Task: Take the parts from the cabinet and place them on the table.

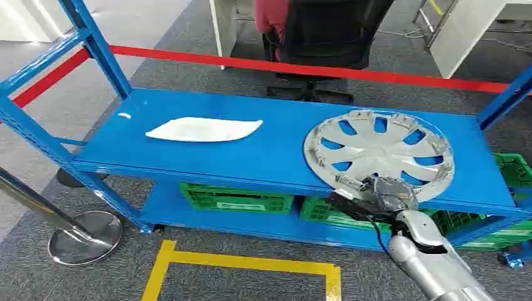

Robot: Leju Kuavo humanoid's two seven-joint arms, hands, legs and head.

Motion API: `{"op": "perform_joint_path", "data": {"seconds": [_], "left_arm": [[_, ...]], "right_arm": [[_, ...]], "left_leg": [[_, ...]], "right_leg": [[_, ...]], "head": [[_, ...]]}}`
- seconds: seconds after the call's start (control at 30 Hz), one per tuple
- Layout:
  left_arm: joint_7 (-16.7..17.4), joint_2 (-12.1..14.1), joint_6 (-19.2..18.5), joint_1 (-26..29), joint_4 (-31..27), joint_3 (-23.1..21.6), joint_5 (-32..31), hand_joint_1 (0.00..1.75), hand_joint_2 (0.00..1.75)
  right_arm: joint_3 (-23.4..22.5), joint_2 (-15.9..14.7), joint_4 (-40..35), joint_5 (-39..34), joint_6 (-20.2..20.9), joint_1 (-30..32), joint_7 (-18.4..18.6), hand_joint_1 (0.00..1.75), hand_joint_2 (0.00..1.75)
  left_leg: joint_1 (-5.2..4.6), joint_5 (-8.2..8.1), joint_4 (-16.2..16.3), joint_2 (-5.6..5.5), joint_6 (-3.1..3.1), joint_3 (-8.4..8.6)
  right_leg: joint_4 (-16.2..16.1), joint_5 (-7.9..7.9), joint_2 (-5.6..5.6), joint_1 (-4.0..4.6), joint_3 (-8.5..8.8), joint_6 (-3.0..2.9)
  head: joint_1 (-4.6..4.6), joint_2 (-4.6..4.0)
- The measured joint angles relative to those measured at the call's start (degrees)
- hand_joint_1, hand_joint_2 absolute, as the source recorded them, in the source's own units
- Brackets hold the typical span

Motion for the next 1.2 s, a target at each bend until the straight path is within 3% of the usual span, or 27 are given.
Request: {"op": "perform_joint_path", "data": {"seconds": [0.37, 0.4, 0.5, 0.83, 1.2], "left_arm": [[-3.2, 0.2, -1.9, 0.1, 0.0, 0.3, 1.0, 0.0, 0.0], [-4.0, 0.4, -3.1, 0.2, 0.0, 0.3, 1.2, 0.0, 1.75], [-6.0, 0.8, -5.6, 0.5, 0.0, 0.4, 1.4, 0.0, 1.75], [-8.7, 1.9, -8.8, 1.1, 0.0, 0.7, 0.7, 0.0, 1.75], [-7.8, 2.2, -7.4, 1.2, 0.0, 1.2, 0.9, 0.0, 1.75]], "right_arm": [[-0.2, -0.2, 0.1, -2.5, -2.5, 0.7, -2.5, 1.75, 1.75], [-0.2, -0.3, 0.1, -2.8, -3.3, 0.9, -3.1, 1.75, 1.75], [-0.4, -0.5, -0.1, -3.5, -5.2, 1.7, -4.7, 1.75, 1.75], [-1.2, -1.3, -8.6, -5.4, -9.8, 6.2, -9.7, 1.75, 1.75], [-0.3, -1.5, -17.6, -4.3, -12.5, 9.1, -11.7, 1.75, 1.75]], "left_leg": [[0.01, -0.01, 0.0, 0.0, 0.03, 0.0], [0.01, -0.01, 0.0, 0.0, 0.03, 0.0], [0.01, -0.01, 0.0, 0.0, 0.04, -0.04], [0.0, 0.02, 0.0, -0.01, 0.09, -0.37], [0.02, 0.02, 0.0, -0.03, 0.09, -0.66]], "right_leg": [[-0.1, 0.02, 0.0, 0.0, 0.02, 0.03], [-0.1, 0.02, 0.0, 0.0, 0.02, 0.03], [-0.1, 0.02, 0.0, 0.0, 0.35, 0.03], [-0.1, 0.05, -0.03, 0.01, 0.35, 0.07], [0.0, 0.01, -0.08, 0.02, 0.1, 0.04]], "head": [[0.0, 0.0], [0.0, 0.0], [0.0, 0.02], [-0.04, 0.0], [0.0, 0.0]]}}
